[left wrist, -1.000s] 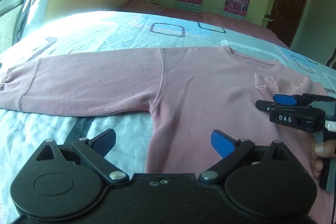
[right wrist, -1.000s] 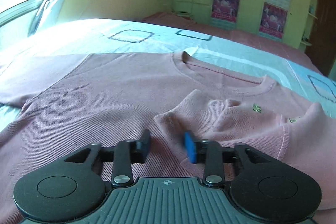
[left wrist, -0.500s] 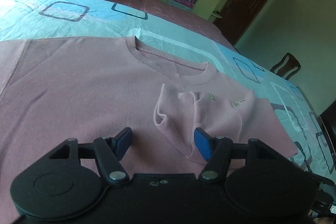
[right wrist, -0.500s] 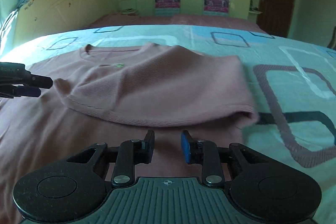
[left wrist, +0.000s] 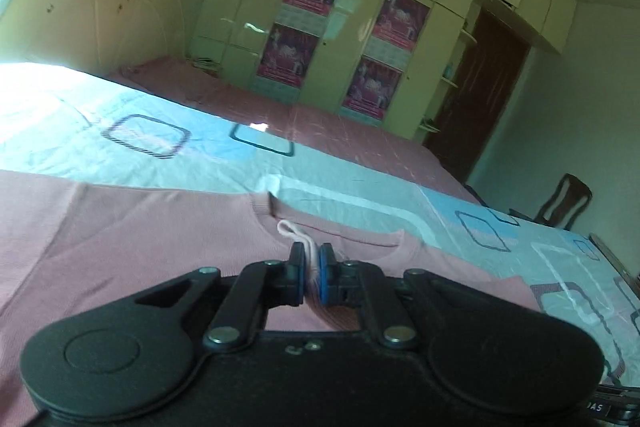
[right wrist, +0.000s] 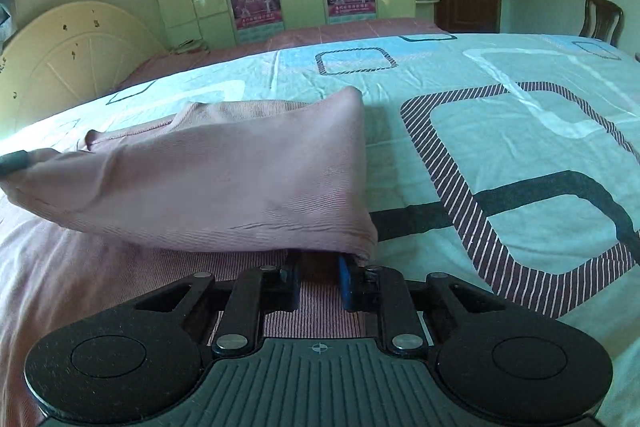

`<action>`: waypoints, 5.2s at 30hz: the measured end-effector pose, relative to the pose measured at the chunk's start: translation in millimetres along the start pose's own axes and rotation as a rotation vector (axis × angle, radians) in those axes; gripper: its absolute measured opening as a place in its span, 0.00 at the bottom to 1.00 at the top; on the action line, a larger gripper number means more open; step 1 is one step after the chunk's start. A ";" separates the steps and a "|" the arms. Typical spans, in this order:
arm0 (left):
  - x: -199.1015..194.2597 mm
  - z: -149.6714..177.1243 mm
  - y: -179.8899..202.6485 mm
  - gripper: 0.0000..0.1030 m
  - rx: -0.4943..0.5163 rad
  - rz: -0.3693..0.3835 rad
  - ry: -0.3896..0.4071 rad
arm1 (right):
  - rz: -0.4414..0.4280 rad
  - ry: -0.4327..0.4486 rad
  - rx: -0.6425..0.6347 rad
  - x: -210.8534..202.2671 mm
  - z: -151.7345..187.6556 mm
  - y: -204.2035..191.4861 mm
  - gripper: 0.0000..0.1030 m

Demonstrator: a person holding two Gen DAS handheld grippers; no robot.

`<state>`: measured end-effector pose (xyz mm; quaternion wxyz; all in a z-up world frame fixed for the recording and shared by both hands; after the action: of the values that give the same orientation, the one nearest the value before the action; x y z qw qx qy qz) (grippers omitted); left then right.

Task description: Fold small clothes

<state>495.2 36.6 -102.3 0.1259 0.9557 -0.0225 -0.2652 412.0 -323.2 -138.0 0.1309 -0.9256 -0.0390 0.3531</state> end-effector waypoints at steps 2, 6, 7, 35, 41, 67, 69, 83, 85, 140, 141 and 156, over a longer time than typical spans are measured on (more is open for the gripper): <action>15.1 11.1 -12.0 0.07 0.008 -0.061 -0.092 | -0.003 0.001 -0.013 1.1 0.4 0.2 0.18; 24.2 26.9 -30.7 0.11 -0.036 -0.072 -0.150 | -0.007 -0.007 -0.032 0.3 1.5 -1.5 0.18; 22.5 26.5 -29.3 0.16 -0.030 -0.076 -0.146 | -0.008 -0.011 -0.037 0.1 1.4 -1.6 0.18; 57.3 7.6 36.4 0.47 0.276 0.014 -0.125 | -0.069 -0.059 -0.084 76.1 -69.4 -7.4 0.17; 94.6 14.7 40.5 0.51 0.284 -0.031 -0.153 | 0.000 -0.056 -0.020 119.9 -120.2 11.2 0.17; -20.3 20.0 -33.3 0.71 0.179 -0.150 -0.089 | 0.019 -0.063 -0.097 9.2 -31.5 -47.1 0.65; -43.7 14.7 -77.2 0.71 0.092 -0.209 -0.061 | 0.011 -0.045 -0.086 4.3 -30.6 -54.4 0.65; -164.8 -5.3 -399.2 0.55 -0.646 -0.498 0.107 | -0.072 -0.059 -0.002 28.0 -29.3 -134.2 0.56; -161.9 -9.0 -411.3 0.55 -0.695 -0.461 0.128 | -0.067 -0.061 0.022 29.9 -32.6 -138.4 0.56; -70.2 14.6 -128.6 0.49 0.167 -0.220 -0.201 | -0.506 -0.222 0.333 97.0 -44.8 -125.1 0.56; -62.8 11.0 -128.1 0.48 0.182 -0.209 -0.199 | -0.507 -0.216 0.338 100.2 -48.3 -126.1 0.56; -42.2 9.1 -131.4 0.12 0.269 -0.154 -0.218 | -0.206 0.058 -0.034 23.5 -55.8 -114.5 0.05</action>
<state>451.2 166.3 -121.8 -0.0267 0.9284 0.0021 -0.3705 468.9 -221.2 -82.3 0.1522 -0.9285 -0.1362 0.3100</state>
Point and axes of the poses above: each gripper's, at about its wrist camera, not at the fingertips, and x roughly the way its jaws point, y to its right, z to its underside, the point moved 1 cm from there along x, roughly the way its jaws point, and after that the axes turned 6 degrees about -z, right-handed, at the moved point
